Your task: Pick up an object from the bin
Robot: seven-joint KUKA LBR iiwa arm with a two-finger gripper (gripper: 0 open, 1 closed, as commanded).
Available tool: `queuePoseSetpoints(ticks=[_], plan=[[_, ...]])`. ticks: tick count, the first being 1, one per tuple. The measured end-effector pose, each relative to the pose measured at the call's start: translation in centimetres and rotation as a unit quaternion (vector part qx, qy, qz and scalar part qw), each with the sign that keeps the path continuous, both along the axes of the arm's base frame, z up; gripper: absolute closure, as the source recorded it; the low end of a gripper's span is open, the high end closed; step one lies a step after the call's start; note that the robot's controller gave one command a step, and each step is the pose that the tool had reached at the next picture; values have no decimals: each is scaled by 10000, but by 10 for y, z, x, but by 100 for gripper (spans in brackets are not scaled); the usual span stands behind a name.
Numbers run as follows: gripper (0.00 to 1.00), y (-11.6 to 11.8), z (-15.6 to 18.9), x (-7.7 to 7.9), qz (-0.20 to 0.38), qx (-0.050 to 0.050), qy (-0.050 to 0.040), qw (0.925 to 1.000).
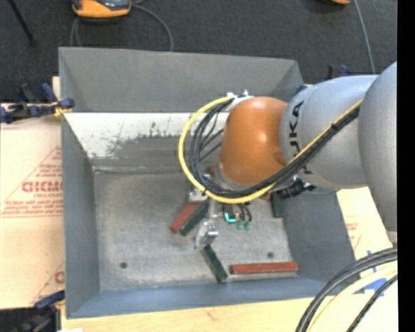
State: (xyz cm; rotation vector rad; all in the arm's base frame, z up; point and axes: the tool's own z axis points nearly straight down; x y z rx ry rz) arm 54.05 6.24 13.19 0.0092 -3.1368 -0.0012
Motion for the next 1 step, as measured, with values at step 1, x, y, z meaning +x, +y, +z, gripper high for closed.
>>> queuePoseSetpoints(ticks=[1], plan=[[0, 0, 4, 2, -7, 2, -36, 10000]])
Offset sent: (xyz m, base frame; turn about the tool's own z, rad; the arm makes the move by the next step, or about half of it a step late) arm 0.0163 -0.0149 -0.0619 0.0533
